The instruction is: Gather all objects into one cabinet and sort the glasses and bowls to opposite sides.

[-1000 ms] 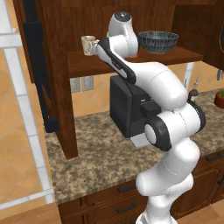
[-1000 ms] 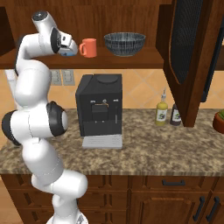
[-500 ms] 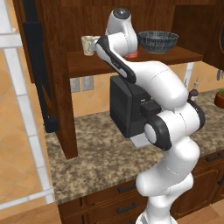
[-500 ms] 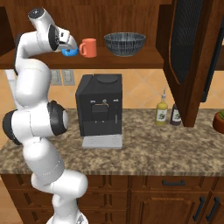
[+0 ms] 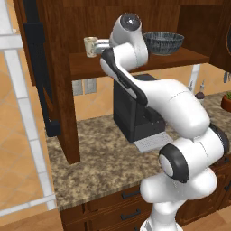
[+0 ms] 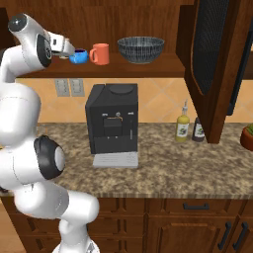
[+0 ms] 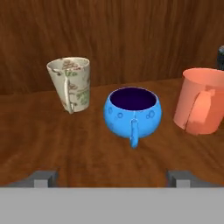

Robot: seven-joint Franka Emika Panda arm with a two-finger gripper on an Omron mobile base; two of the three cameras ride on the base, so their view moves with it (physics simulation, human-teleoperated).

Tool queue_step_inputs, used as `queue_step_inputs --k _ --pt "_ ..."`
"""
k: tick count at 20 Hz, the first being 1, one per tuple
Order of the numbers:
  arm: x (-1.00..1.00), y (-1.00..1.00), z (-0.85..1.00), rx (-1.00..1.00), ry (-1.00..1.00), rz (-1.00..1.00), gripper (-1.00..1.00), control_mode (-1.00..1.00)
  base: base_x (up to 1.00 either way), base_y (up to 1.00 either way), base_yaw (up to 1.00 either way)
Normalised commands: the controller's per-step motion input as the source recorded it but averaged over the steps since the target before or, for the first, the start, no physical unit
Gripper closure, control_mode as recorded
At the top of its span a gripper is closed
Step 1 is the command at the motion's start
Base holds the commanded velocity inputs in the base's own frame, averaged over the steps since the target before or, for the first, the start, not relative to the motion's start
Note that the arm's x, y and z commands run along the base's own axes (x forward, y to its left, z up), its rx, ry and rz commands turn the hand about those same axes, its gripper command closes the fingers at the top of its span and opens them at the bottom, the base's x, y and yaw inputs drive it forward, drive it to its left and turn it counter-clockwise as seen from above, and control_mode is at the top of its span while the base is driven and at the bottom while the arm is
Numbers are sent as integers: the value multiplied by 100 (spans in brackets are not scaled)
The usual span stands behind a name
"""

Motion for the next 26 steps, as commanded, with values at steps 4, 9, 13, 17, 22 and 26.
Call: queue_step_inputs --k 4,9,13,17,22,26 --pt "-72 -3 4 2 -13 10 -100 -100 0 0 0" --pt "-83 -1 38 7 -2 5 -100 -100 0 0 0" --pt "-99 0 44 4 0 0 -100 -100 0 0 0" --pt "-100 0 10 0 -5 3 -100 -100 0 0 0" --pt "-100 -7 0 0 -5 11 -100 -100 0 0 0" --pt "-100 -21 0 3 -6 12 -100 -100 0 0 0"
